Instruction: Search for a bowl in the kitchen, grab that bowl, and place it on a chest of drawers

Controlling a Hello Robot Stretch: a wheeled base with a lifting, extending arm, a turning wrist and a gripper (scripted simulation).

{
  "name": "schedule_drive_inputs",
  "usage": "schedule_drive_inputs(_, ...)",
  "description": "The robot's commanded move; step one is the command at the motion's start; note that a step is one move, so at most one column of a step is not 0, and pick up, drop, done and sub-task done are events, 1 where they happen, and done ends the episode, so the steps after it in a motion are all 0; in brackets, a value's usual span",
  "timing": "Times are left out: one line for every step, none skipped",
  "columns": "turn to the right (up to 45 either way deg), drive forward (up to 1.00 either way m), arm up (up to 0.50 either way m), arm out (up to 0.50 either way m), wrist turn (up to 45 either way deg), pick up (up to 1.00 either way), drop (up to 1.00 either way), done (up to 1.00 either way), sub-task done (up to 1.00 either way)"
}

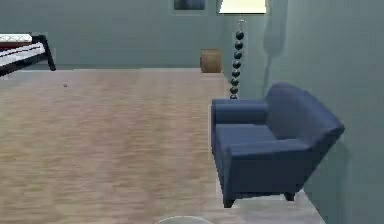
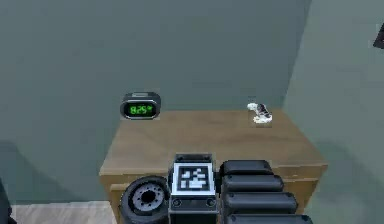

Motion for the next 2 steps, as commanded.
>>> schedule_drive_inputs(-45.0,0.00,0.00,0.00,0.0,0.00,0.00,0.00,0.00)
schedule_drive_inputs(-30.0,0.00,0.00,0.00,0.0,0.00,0.00,0.00,0.00)
